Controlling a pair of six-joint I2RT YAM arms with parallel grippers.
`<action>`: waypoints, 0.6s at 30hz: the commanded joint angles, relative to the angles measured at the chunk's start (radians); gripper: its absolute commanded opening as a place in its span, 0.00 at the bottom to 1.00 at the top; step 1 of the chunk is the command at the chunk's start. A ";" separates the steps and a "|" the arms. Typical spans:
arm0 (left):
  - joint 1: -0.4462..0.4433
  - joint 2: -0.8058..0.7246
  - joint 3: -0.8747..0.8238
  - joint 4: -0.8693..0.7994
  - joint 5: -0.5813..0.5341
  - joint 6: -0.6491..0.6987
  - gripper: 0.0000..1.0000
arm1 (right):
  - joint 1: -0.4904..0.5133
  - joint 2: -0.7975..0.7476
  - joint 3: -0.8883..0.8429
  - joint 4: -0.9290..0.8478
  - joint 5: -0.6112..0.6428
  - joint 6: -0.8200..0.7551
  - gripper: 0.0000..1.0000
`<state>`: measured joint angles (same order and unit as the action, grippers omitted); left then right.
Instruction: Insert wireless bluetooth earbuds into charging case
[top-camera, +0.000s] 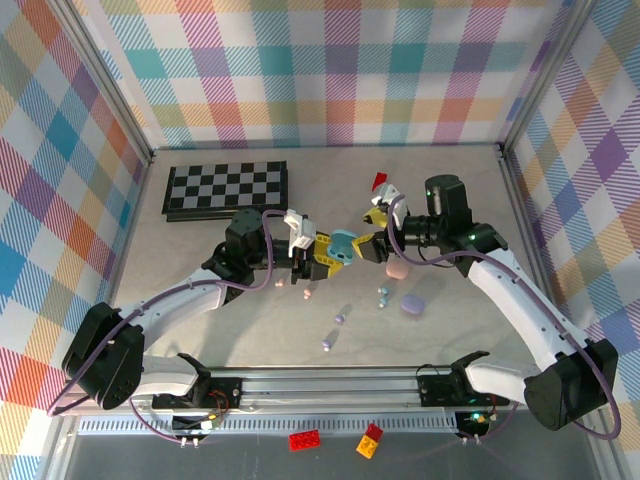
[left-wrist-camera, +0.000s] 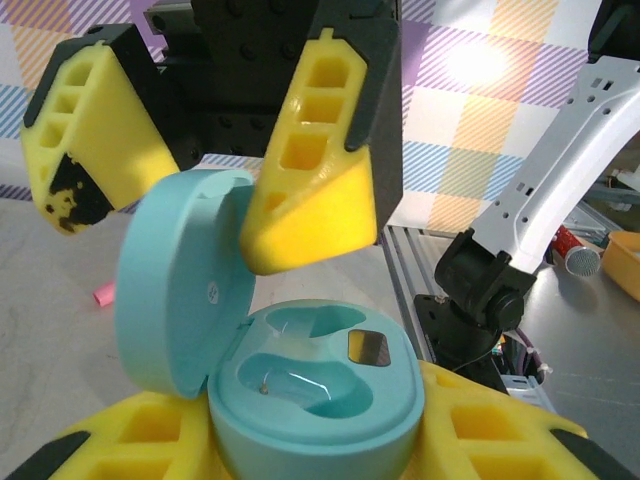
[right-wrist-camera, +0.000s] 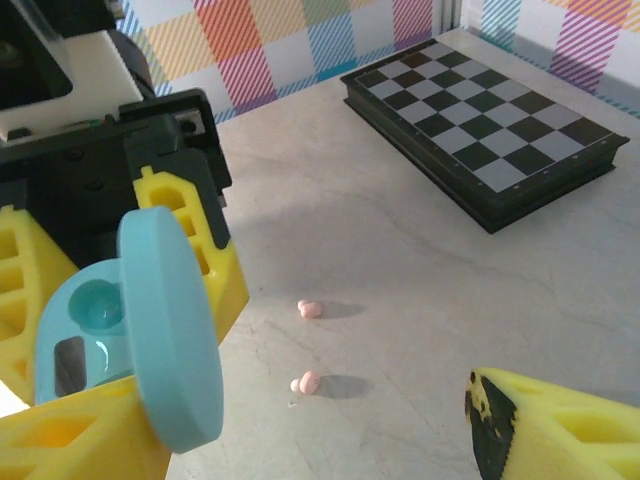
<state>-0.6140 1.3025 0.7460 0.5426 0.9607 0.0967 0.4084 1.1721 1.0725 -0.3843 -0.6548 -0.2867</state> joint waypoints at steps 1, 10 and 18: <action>-0.009 0.012 -0.013 0.088 0.036 -0.009 0.35 | -0.009 -0.011 -0.007 0.047 0.006 0.037 0.75; -0.006 0.016 -0.019 0.111 0.002 -0.015 0.35 | -0.013 -0.022 -0.001 0.000 -0.114 0.002 0.78; 0.023 0.059 -0.048 0.277 -0.032 -0.096 0.35 | -0.045 -0.162 -0.127 0.105 -0.161 0.014 0.84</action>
<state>-0.6048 1.3464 0.7155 0.6895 0.9329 0.0418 0.3866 1.0672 0.9913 -0.3523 -0.7612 -0.2714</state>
